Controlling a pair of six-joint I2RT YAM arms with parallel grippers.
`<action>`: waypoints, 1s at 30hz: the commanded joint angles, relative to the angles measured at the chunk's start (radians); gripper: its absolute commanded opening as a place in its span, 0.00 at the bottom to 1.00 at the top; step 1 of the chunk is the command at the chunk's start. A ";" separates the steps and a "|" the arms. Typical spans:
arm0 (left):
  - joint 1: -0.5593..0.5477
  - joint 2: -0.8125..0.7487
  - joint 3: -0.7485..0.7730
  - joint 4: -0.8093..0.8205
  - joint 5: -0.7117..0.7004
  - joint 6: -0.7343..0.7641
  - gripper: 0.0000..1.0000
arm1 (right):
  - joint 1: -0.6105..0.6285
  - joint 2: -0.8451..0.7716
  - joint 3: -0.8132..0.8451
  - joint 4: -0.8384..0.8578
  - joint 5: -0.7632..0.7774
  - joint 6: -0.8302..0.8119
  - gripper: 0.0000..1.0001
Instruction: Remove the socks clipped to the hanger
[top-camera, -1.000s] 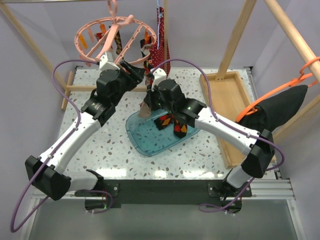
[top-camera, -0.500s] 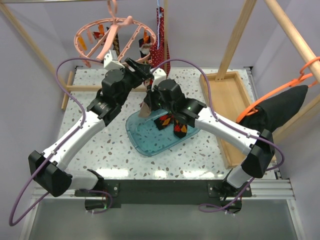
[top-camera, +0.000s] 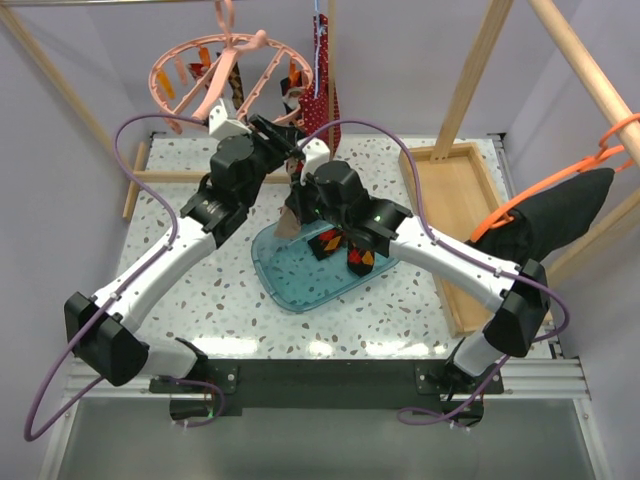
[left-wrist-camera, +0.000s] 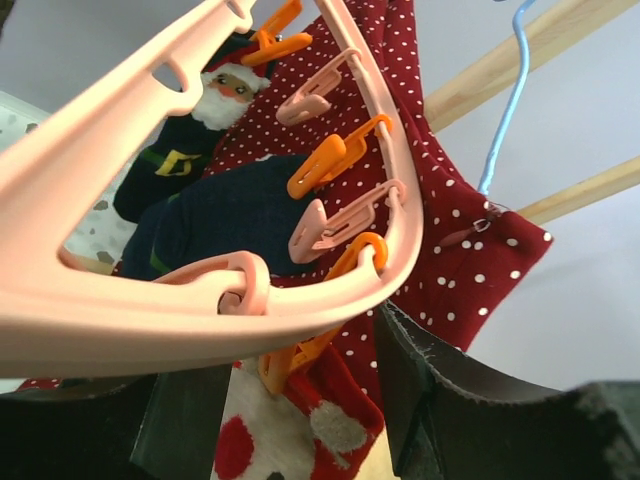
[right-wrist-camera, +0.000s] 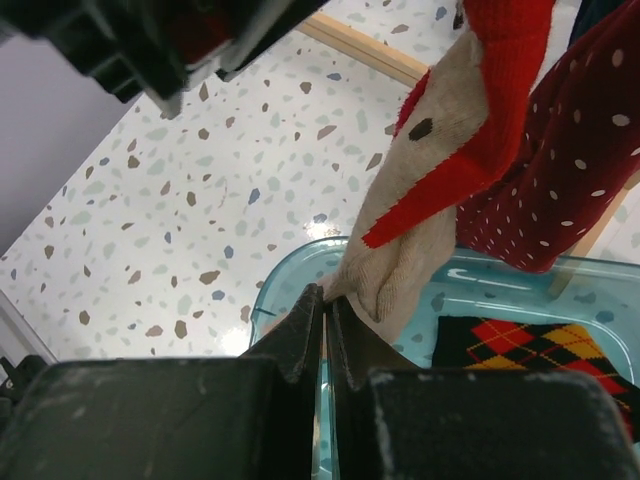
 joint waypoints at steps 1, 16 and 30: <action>-0.006 0.005 0.039 0.062 -0.062 0.050 0.59 | 0.011 -0.055 0.021 0.037 0.002 -0.022 0.00; -0.009 -0.003 0.037 0.096 -0.007 0.105 0.00 | 0.028 -0.116 -0.052 0.030 0.024 -0.010 0.00; -0.011 -0.063 -0.007 0.098 0.071 0.182 0.00 | 0.015 -0.230 -0.232 -0.003 0.149 -0.002 0.00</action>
